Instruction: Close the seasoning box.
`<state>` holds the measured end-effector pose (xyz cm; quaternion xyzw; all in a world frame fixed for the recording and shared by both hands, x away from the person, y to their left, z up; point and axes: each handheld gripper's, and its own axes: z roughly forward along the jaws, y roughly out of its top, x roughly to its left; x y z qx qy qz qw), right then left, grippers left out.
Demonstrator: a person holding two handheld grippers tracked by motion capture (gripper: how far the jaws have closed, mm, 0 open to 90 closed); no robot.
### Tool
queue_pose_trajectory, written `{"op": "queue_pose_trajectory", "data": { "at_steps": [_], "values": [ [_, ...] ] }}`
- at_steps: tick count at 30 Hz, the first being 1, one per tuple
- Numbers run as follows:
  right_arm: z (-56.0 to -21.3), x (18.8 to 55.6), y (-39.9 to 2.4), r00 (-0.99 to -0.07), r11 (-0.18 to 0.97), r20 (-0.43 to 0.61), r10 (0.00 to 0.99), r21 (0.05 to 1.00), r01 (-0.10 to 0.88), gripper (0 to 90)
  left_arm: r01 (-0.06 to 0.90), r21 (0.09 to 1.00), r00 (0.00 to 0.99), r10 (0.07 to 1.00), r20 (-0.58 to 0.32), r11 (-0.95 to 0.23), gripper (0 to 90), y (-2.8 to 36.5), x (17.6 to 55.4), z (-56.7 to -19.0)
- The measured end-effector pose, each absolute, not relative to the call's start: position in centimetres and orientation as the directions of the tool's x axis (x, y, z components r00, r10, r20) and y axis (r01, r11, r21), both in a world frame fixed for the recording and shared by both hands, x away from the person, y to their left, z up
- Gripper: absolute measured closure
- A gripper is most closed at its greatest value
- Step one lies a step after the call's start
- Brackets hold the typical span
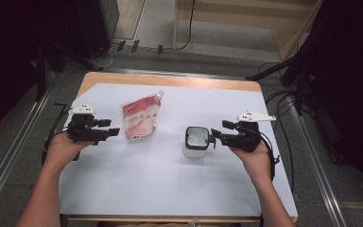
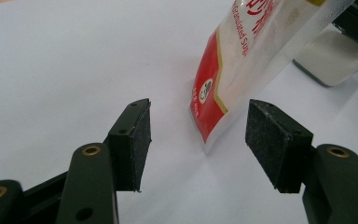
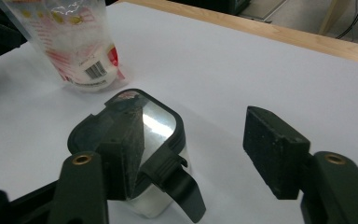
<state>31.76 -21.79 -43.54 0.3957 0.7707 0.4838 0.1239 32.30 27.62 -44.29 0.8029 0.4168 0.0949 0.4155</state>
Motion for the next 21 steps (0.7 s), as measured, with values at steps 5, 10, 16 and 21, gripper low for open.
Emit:
{"op": "queue_pose_trajectory", "data": {
  "at_steps": [5, 10, 16, 21],
  "values": [
    [-44.2, 31.8, -23.0, -0.631, 0.201, 0.185, 0.753, 0.849, 0.489, 34.8, 0.591, 0.746, 0.632, 0.751, -0.193, -0.306, 41.6, 27.7, 32.3, -44.3],
    [-44.8, 32.0, -24.3, -0.603, 0.172, 0.203, 0.772, 0.846, 0.505, 33.2, 0.593, 0.743, 0.634, 0.748, -0.195, -0.309, 41.5, 27.6, 32.3, -44.4],
    [-45.7, 32.3, -25.3, -0.578, 0.161, 0.187, 0.794, 0.852, 0.498, 30.3, 0.595, 0.739, 0.638, 0.745, -0.195, -0.316, 41.5, 27.4, 32.3, -44.5],
    [-46.9, 32.7, -25.3, -0.553, 0.191, 0.159, 0.818, 0.832, 0.521, 26.6, 0.599, 0.733, 0.637, 0.747, -0.193, -0.321, 41.5, 27.4, 32.3, -44.6]
  ]
}}
